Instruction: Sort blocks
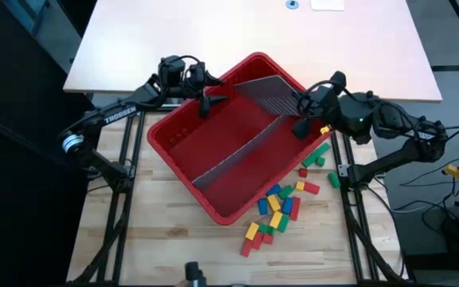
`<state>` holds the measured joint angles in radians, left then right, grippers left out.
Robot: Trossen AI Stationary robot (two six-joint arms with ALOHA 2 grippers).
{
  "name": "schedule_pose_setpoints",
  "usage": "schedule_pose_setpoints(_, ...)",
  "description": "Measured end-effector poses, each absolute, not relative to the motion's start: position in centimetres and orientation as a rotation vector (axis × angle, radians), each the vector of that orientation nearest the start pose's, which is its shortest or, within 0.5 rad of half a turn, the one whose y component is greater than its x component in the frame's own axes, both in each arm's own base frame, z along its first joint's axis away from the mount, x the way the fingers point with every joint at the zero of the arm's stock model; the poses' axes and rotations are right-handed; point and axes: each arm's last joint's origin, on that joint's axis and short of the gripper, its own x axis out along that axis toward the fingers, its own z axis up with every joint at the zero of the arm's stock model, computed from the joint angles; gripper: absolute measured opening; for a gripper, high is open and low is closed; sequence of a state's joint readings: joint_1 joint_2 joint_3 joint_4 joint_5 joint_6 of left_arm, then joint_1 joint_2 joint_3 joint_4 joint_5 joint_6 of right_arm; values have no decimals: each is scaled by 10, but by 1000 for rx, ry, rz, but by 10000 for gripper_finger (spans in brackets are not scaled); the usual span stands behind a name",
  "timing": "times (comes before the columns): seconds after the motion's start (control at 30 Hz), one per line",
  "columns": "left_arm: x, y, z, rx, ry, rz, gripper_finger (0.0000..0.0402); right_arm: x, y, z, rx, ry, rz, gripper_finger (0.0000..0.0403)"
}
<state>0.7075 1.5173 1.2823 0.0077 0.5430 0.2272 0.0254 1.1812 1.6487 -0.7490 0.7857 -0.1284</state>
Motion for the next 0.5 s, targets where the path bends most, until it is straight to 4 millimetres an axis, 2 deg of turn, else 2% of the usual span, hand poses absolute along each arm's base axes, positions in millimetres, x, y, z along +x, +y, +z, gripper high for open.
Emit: schedule_pose_setpoints(0.5, 284, 218, 343, 118, 168, 136, 258, 227, -11, 502, -243, 306, -650, 0)
